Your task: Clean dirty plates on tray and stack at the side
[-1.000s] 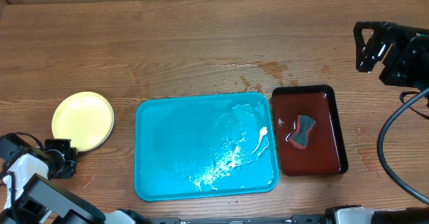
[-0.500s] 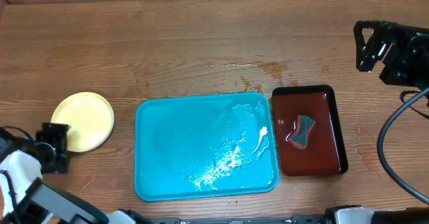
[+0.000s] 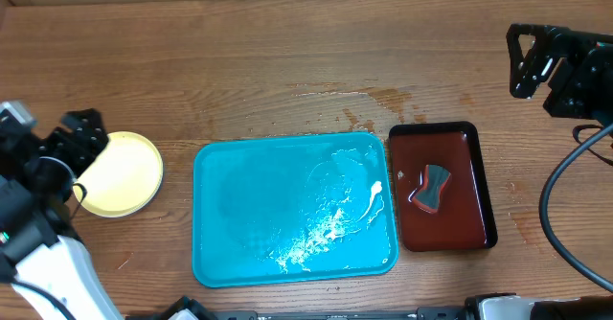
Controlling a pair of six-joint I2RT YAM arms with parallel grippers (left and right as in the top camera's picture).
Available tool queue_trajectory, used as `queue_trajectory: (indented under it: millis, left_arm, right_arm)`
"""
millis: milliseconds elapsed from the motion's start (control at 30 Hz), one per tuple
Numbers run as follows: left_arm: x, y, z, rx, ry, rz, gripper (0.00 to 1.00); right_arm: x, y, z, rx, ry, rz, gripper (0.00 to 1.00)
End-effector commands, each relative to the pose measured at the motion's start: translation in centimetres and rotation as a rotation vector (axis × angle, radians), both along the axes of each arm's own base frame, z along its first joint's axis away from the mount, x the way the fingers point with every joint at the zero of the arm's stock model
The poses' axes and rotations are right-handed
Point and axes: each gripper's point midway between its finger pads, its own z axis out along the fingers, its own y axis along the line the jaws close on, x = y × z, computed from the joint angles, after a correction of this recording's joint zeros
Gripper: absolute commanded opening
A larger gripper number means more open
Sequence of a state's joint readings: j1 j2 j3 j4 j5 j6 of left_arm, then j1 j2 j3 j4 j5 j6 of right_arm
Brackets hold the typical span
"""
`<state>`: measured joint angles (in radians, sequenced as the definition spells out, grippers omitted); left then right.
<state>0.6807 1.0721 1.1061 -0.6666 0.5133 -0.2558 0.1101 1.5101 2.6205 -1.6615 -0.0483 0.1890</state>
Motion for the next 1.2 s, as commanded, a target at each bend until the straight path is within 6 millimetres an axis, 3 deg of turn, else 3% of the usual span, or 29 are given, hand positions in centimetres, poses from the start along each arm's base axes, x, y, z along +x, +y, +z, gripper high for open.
queue_trajectory:
  millis: [0,167,267,300,333,367,1167]
  left_arm:
    - [-0.6,-4.3,4.3,0.227,-0.124,-0.241,0.81]
    - [-2.4,-9.3,7.6,0.281,-0.262,-0.401,0.79]
    - [-3.6,-10.9,9.1,0.299,-0.323,-0.445,0.75]
    - [-4.0,-11.3,9.5,0.311,-0.338,-0.448,0.76]
    - [-4.4,-11.5,9.8,0.323,-0.347,-0.447,0.91]
    - [-4.6,-11.5,10.0,0.335,-0.353,-0.44,1.0]
    - [-4.9,-11.3,8.7,0.298,-0.297,-0.421,1.0]
  right_arm:
    - [-0.1,0.0,0.1,-0.004,-0.006,0.007,1.0]
    - [-0.3,0.0,-0.3,-0.005,0.012,0.006,1.0]
    - [-0.5,0.0,-0.6,-0.008,0.028,0.005,1.0]
    - [-0.5,-0.1,-0.6,-0.011,0.028,0.0,1.0]
    - [-0.5,-0.1,-0.6,-0.01,0.028,0.0,1.0]
    - [-0.5,-0.1,-0.6,-0.01,0.028,0.0,1.0]
    - [-0.5,-0.1,-0.6,-0.01,0.028,0.0,1.0]
